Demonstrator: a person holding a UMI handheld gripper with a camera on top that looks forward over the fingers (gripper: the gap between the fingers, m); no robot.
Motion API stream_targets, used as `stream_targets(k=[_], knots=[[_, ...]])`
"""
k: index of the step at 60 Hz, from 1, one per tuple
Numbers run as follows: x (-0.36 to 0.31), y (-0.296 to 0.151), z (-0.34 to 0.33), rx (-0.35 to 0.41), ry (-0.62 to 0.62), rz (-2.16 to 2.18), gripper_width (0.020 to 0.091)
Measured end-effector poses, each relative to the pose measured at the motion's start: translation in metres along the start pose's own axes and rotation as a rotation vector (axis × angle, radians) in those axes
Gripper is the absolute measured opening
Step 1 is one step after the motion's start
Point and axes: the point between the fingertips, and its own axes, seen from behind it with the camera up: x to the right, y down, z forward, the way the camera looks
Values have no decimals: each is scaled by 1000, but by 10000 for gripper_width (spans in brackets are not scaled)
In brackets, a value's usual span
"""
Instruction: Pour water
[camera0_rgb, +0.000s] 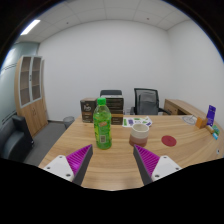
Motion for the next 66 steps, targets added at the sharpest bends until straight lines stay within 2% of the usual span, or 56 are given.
stream_targets(k=[24,30,33,36,38,39,40,52,66], knots=[[-46,-61,121,44,47,15,842],[-65,-62,158,48,55,9,835],[-76,-41,194,62,62,27,793],[-73,-36,204,59,78,47,705],[-73,-33,208,58,83,63,610],[-74,-33,210,59,82,71,520],[-73,-34,210,64,85,77,502],[-72,-37,207,128,96,76,397],[-71,-38,208,148,98,67,395]])
